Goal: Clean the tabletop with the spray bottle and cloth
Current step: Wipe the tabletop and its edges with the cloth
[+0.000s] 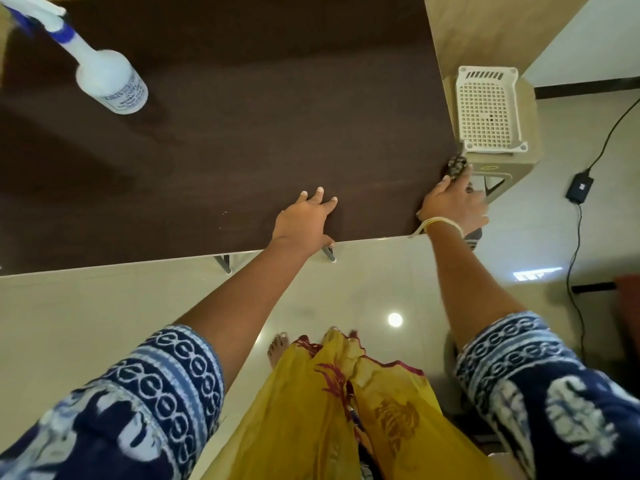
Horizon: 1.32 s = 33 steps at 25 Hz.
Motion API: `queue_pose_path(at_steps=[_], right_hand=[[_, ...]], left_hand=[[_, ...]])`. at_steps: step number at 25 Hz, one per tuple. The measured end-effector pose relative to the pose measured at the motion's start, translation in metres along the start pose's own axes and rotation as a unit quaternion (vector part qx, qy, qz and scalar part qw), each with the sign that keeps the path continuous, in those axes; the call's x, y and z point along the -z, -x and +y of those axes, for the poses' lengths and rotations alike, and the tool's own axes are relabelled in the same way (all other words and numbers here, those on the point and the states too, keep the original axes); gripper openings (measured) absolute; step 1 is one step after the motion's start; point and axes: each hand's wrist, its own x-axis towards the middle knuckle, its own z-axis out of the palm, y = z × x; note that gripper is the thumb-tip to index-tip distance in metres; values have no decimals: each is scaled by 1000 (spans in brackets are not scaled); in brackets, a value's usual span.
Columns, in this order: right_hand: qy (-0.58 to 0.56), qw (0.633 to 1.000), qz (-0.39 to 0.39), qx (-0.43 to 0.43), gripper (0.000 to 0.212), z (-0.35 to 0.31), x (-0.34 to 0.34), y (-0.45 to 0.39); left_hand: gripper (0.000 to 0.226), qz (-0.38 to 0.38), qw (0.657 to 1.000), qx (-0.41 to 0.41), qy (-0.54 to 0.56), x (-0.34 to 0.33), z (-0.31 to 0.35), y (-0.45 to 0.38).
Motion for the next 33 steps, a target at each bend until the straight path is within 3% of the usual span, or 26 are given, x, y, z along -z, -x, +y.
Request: queue_pose_path(at_steps=[3, 7, 11, 14, 18, 22, 25, 27, 29, 33], right_hand=[[-59, 998, 1, 24, 46, 19, 6, -18], [-75, 995, 56, -24, 49, 20, -6, 10], [-163, 983, 69, -54, 52, 16, -23, 55], [-365, 924, 58, -95, 54, 15, -15, 59], [-553, 812, -11, -186, 47, 35, 1, 18], [-615, 771, -143, -81, 33, 67, 8, -8], [-571, 786, -239, -7, 36, 68, 14, -32], [-496, 819, -288, 34, 47, 55, 23, -56], [-417, 851, -309, 75, 56, 29, 33, -81], [-397, 854, -314, 122, 61, -14, 36, -113]], left_hand=[[90, -8, 1000, 0, -9, 5, 1, -2], [98, -33, 999, 16, -13, 5, 15, -3], [97, -22, 997, -64, -32, 5, 64, -18], [97, 0, 990, -134, -43, 16, 103, -44], [99, -9, 993, -121, -2, 35, 131, -82], [110, 4, 997, -72, 8, 44, 141, -120], [124, -48, 998, -29, -4, 51, 148, -143], [130, -65, 997, -19, -22, 53, 151, -152], [132, -66, 997, -19, -36, 56, 152, -155], [133, -61, 997, -16, -50, 60, 157, -158]])
